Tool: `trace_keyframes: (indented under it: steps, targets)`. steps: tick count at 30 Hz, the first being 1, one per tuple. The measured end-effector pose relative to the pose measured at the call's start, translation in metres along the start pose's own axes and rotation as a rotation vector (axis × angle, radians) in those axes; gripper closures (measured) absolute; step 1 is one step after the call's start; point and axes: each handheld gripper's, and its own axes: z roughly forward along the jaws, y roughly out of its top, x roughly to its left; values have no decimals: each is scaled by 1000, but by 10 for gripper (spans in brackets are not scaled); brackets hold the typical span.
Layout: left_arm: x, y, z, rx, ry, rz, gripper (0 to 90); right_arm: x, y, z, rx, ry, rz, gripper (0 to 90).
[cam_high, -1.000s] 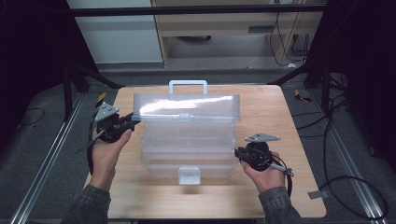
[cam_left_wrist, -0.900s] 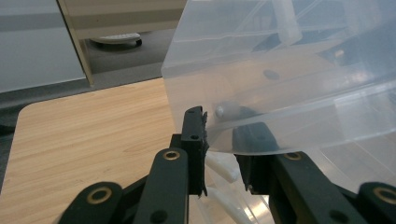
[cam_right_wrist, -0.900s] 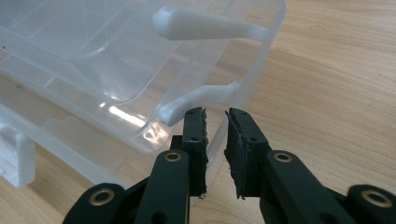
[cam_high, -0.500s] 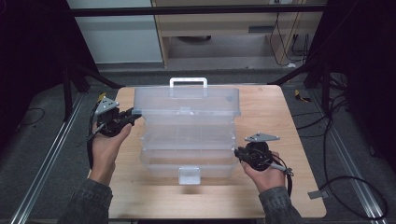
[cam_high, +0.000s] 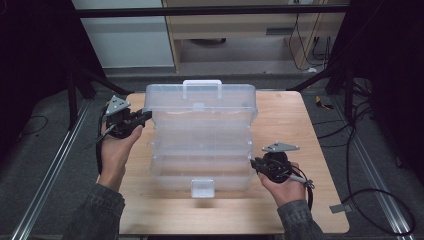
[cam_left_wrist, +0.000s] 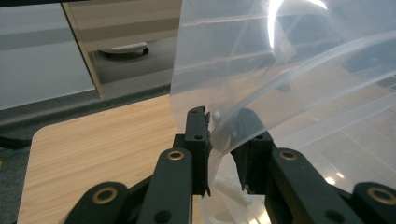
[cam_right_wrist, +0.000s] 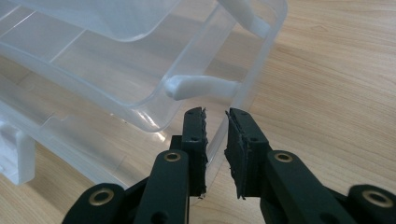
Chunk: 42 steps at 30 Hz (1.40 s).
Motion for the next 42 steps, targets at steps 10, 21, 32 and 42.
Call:
trace_keyframes:
  steps: [10, 21, 32, 42]
  targets:
    - [2, 3, 3, 3, -3, -12, 760, -1, 1, 1, 4, 6, 8, 764]
    - [3, 7, 6, 6, 5, -1, 767, -1, 2, 2, 12, 6, 8, 756]
    - [5, 10, 10, 1, 6, -10, 769, -1, 1, 2, 14, 10, 13, 752]
    - [7, 13, 14, -3, 1, -28, 773, -1, 2, 3, 17, 7, 26, 715]
